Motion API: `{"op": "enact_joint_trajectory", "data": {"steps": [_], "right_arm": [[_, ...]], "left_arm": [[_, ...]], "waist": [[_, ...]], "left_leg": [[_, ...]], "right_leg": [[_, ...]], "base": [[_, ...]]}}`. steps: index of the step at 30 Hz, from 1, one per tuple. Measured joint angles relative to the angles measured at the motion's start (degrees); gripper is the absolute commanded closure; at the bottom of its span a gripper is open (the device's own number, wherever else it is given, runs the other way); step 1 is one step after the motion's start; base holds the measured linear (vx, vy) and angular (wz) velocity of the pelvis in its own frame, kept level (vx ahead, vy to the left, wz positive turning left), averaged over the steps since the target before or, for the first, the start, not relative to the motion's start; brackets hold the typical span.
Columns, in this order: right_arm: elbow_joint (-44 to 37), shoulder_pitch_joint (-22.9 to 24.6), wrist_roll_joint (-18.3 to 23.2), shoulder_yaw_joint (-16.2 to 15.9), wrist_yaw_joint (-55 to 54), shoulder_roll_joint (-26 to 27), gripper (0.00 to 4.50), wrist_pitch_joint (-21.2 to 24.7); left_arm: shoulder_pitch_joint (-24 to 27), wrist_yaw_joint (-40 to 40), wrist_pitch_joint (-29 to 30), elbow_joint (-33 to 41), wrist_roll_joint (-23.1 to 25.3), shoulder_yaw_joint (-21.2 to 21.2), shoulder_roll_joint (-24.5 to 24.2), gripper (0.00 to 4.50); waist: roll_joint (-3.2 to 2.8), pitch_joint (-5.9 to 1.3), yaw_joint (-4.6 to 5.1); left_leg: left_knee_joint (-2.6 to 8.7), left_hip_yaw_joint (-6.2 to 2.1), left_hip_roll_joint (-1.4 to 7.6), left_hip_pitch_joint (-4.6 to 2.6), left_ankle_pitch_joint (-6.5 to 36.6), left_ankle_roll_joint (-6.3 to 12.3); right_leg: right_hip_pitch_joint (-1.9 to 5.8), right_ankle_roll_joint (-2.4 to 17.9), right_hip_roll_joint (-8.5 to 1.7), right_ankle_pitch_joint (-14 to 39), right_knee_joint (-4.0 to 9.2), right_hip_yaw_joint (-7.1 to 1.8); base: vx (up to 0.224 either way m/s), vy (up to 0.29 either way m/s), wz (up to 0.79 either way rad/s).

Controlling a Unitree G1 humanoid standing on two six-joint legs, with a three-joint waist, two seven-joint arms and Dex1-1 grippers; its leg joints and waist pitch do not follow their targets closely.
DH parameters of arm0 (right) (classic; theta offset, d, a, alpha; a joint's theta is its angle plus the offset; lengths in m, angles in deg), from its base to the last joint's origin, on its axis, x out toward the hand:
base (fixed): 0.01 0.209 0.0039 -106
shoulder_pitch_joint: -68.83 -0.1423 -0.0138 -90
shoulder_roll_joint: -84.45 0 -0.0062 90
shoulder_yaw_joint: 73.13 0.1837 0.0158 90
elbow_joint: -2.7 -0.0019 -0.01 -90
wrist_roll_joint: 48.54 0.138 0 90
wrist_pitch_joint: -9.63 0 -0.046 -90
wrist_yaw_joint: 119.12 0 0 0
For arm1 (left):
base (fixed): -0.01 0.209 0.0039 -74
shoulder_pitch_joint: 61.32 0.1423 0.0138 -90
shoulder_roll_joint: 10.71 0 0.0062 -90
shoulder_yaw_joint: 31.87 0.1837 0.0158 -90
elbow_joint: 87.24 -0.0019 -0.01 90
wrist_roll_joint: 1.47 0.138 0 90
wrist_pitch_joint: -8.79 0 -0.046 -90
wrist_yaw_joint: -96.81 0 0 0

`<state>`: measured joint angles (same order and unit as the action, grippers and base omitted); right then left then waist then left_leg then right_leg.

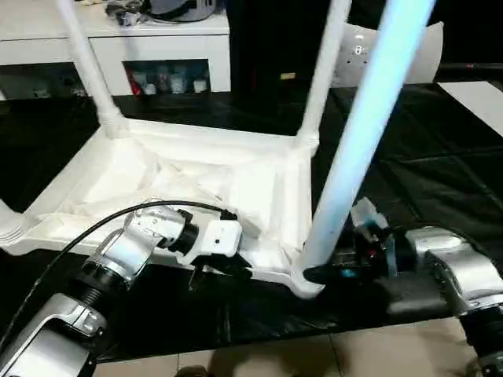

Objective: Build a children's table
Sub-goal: Rotate leg to tighten

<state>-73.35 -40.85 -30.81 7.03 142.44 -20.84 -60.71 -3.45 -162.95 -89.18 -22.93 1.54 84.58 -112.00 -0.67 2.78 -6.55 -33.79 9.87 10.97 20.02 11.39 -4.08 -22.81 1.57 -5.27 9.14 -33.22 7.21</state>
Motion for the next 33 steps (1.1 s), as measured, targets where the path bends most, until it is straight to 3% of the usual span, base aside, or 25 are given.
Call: {"op": "enact_joint_trajectory", "data": {"steps": [10, 15, 18, 21, 22, 25, 28, 31, 33], "right_arm": [[-0.2, -0.3, 0.1, -0.6, 0.8, 0.1, 2.34, 0.1], [-1.5, -0.3, 0.0, 0.2, -3.6, 1.9, 2.39, 3.1], [-1.5, -0.3, -0.6, 1.7, -10.6, 5.0, 2.40, 4.5], [0.3, -2.3, -3.2, 5.2, -24.3, 11.2, 2.43, 7.6], [1.1, -3.8, -4.7, 6.4, -30.4, 13.4, 2.44, 9.3], [3.4, -7.7, -8.4, 8.7, -44.3, 18.2, 2.45, 12.8], [6.1, -10.4, -9.8, 10.5, -53.6, 21.7, 2.45, 13.4], [6.8, -10.6, -9.8, 11.6, -56.3, 23.0, 2.45, 12.3], [7.7, -10.6, -10.1, 11.6, -56.2, 23.2, 1.95, 9.9]], "left_arm": [[0.0, -0.4, -0.8, -0.5, -0.4, -0.1, 0.0, 4.50], [0.7, 0.6, 5.5, 0.5, -1.4, -1.9, 0.5, 4.50], [1.2, 4.2, 10.7, 1.4, -0.8, -3.2, 1.0, 4.50], [1.3, 11.9, 17.4, 1.6, 1.1, -5.8, 3.9, 4.50], [1.1, 15.6, 20.6, 1.7, 1.7, -6.6, 6.1, 4.50], [0.3, 24.4, 27.5, 1.6, 2.9, -7.9, 12.3, 4.50], [-0.1, 30.5, 30.5, 1.4, 3.5, -8.6, 16.3, 4.50], [-0.2, 32.4, 31.4, 1.4, 3.4, -8.8, 17.3, 4.50], [-0.2, 32.9, 31.8, 1.8, 3.7, -8.7, 17.4, 4.50]], "waist": [[0.06, -0.03, -0.08], [0.01, -0.06, 0.21], [-0.12, -0.14, 1.15], [-0.14, -0.14, 3.16], [-0.15, -0.15, 4.07], [-0.09, -0.13, 5.36], [-0.02, -0.13, 5.87], [-0.01, -0.14, 5.64], [-0.01, -0.14, 5.50]], "left_leg": [[0.02, 0.00, 0.01, 0.03, 0.0, -0.01], [-0.01, 0.03, 0.02, -0.01, 0.0, -0.06], [-0.06, 0.03, 0.02, -0.10, -0.1, -0.11], [-0.26, -0.01, 0.01, -0.12, -0.1, -0.17], [-0.31, -0.02, 0.01, -0.11, -0.1, -0.17], [-0.50, -0.07, -0.02, 0.02, -0.1, -0.13], [-0.55, -0.13, -0.06, -0.03, -0.1, -0.08], [-0.48, -0.19, -0.06, 0.00, 0.0, -0.06], [-0.41, -0.19, -0.06, 0.06, 0.0, -0.05]], "right_leg": [[0.01, 0.0, 0.02, 0.0, -0.05, 0.00], [0.04, 0.0, 0.03, 0.0, -0.27, -0.09], [0.04, 0.0, 0.05, 0.0, -0.31, -0.08], [-0.01, 0.0, 0.06, 0.0, -0.22, -0.04], [0.02, 0.0, 0.06, 0.0, -0.03, -0.01], [0.00, 0.0, 0.05, 0.0, 0.26, 0.05], [-0.04, 0.0, 0.04, 0.0, 0.29, 0.07], [-0.04, -0.1, 0.05, 0.0, 0.22, 0.08], [-0.08, -0.1, 0.05, 0.0, 0.21, 0.08]], "base": [[0.000, 0.000, 0.00], [0.000, 0.000, 0.00], [0.000, 0.000, 0.00], [0.000, 0.000, 0.00], [0.000, 0.000, 0.00], [0.000, 0.000, 0.00], [0.000, 0.000, 0.00], [0.000, 0.000, 0.00], [0.000, 0.000, 0.00]]}}
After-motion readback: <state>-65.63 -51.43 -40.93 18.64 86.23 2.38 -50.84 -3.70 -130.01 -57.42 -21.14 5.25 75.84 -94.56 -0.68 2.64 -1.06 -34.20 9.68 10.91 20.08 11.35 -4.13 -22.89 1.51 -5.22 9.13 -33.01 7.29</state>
